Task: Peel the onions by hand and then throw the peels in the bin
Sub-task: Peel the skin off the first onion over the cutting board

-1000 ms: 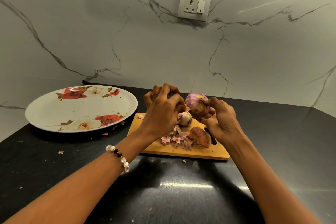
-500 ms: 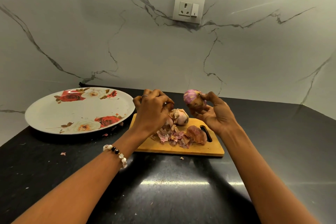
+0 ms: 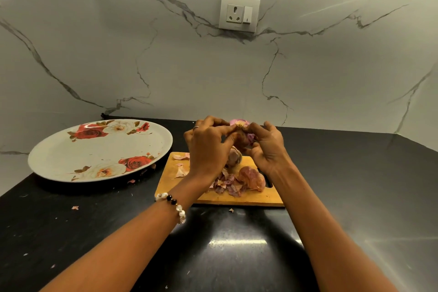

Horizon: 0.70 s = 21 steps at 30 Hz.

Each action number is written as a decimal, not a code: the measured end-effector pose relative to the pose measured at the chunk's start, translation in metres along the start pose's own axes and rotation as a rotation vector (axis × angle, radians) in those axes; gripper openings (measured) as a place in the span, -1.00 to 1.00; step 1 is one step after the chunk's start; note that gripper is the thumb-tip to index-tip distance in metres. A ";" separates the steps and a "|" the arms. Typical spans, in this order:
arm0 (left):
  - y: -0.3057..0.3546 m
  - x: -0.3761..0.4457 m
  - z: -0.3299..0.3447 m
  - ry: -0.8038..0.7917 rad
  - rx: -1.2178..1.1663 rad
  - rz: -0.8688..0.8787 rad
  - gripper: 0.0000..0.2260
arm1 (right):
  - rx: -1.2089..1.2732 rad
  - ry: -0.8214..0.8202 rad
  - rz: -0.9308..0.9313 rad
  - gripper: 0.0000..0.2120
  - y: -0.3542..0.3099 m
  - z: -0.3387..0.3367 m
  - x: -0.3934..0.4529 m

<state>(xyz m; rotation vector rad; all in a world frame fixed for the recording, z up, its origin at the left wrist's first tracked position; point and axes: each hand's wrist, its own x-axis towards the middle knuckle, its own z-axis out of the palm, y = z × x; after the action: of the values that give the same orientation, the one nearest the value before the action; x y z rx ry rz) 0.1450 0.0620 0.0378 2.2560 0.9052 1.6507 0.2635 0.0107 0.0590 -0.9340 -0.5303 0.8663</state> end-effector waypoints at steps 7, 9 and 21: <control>0.003 0.002 0.012 0.072 0.044 0.055 -0.87 | -0.093 0.028 -0.068 -0.14 0.000 -0.004 -0.002; 0.000 0.002 0.012 0.064 0.045 0.060 -0.88 | -0.109 0.013 -0.080 -0.14 0.001 -0.003 -0.003; -0.014 0.007 0.003 -0.101 0.087 0.160 -0.91 | -0.145 -0.018 -0.081 -0.13 0.005 -0.002 -0.003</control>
<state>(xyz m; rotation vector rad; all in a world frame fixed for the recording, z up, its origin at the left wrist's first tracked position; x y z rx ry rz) 0.1435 0.0780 0.0352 2.5046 0.8060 1.5707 0.2607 0.0088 0.0537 -1.0299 -0.6491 0.7716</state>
